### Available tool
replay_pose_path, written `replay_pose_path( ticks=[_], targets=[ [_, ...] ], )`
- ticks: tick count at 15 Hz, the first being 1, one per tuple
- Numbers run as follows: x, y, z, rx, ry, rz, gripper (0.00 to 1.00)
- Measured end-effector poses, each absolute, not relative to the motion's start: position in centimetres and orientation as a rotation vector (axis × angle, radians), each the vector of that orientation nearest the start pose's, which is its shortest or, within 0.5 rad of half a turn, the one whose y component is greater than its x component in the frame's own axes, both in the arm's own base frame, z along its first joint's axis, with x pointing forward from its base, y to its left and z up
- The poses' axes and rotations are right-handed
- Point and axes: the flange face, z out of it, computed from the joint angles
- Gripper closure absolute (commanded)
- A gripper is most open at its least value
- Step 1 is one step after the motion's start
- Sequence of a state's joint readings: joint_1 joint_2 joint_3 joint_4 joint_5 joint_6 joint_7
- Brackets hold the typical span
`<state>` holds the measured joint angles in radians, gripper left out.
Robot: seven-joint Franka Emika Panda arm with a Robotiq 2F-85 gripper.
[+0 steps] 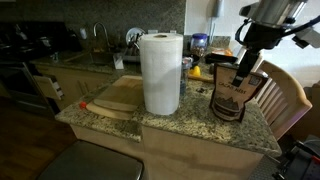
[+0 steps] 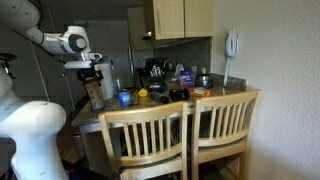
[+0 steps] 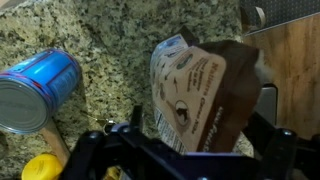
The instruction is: Put the brown satchet in the black bowl
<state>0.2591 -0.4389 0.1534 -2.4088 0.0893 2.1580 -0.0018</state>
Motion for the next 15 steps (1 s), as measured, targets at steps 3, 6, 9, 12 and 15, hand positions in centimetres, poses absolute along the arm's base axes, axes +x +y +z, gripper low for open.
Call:
replay_pose_path(
  ticks=[3, 6, 9, 12, 15],
  targets=[
    [39.4, 18.1, 49.0, -3.029, -0.555, -0.277, 0.53],
    [39.5, 18.1, 49.0, -3.028, -0.553, -0.282, 0.74],
    [39.5, 18.2, 49.1, -3.033, -0.546, -0.297, 0.95],
    [39.7, 18.4, 49.5, -3.076, -0.536, -0.358, 1.00],
    [39.9, 19.0, 50.8, -3.170, -0.530, -0.487, 0.99]
  ],
)
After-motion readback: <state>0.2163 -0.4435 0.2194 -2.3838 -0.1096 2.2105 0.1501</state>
